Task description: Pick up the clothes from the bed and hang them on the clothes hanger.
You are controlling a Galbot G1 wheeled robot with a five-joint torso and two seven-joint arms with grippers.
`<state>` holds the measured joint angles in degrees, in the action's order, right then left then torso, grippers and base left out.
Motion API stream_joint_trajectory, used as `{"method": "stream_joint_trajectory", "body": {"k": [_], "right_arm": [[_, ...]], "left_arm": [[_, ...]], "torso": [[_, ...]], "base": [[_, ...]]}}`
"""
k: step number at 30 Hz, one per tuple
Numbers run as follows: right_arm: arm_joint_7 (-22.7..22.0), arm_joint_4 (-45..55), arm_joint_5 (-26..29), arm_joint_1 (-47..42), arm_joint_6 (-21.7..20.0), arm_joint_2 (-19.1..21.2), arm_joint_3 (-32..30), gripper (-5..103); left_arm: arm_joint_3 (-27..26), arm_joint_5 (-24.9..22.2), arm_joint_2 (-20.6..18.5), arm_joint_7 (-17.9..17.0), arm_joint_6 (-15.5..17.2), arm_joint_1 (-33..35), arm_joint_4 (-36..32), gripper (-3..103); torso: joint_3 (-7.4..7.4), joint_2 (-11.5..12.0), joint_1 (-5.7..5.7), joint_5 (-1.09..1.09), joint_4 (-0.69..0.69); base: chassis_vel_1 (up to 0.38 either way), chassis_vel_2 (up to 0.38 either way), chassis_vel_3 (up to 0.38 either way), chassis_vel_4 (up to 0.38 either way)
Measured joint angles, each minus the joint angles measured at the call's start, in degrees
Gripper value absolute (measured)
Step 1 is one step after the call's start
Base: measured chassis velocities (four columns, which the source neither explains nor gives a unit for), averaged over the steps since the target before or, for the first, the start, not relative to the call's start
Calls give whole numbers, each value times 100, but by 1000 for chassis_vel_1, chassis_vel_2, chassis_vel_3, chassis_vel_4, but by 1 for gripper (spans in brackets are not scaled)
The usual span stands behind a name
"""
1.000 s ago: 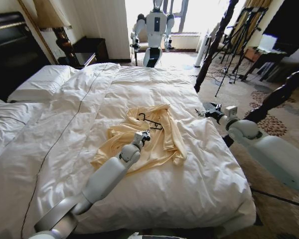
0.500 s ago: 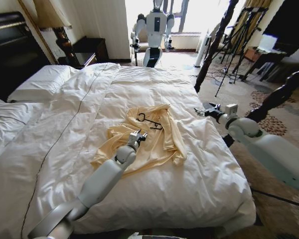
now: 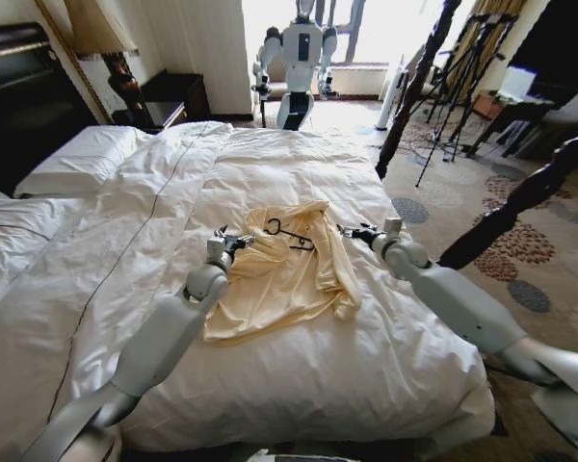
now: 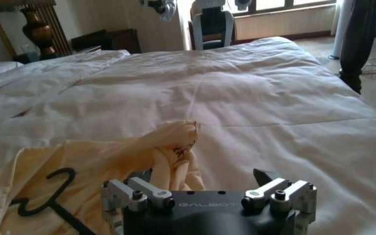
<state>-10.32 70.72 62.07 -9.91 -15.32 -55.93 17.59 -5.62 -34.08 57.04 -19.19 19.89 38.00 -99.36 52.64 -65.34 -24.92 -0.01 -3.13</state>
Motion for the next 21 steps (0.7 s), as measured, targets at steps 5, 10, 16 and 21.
{"method": "stream_joint_trajectory", "body": {"k": [5, 10, 16, 21], "right_arm": [[82, -796, -228, 301, 13, -737, 31, 100], [70, -1436, -549, 452, 15, -1253, -4, 100], [-10, -1860, -726, 487, -47, -1568, -7, 103], [-13, -1943, -734, 462, -43, -1662, -7, 90]], "left_arm": [[-103, 16, -129, 3, -48, 254, -266, 100], [-130, 13, -161, -1, -85, 325, -354, 100], [-150, 2, -251, -3, -175, 324, -383, 100], [-170, -5, -276, -4, -261, 311, -363, 100]], "torso": [[0, 0, 1, -7, 5], [0, 0, 1, -3, 1], [-1, 0, 1, -2, 1], [-1, 0, 2, -2, 2]], "base": [[0, 0, 0, 0], [0, 0, 0, 0], [0, 0, 0, 0], [0, 0, 0, 0]]}}
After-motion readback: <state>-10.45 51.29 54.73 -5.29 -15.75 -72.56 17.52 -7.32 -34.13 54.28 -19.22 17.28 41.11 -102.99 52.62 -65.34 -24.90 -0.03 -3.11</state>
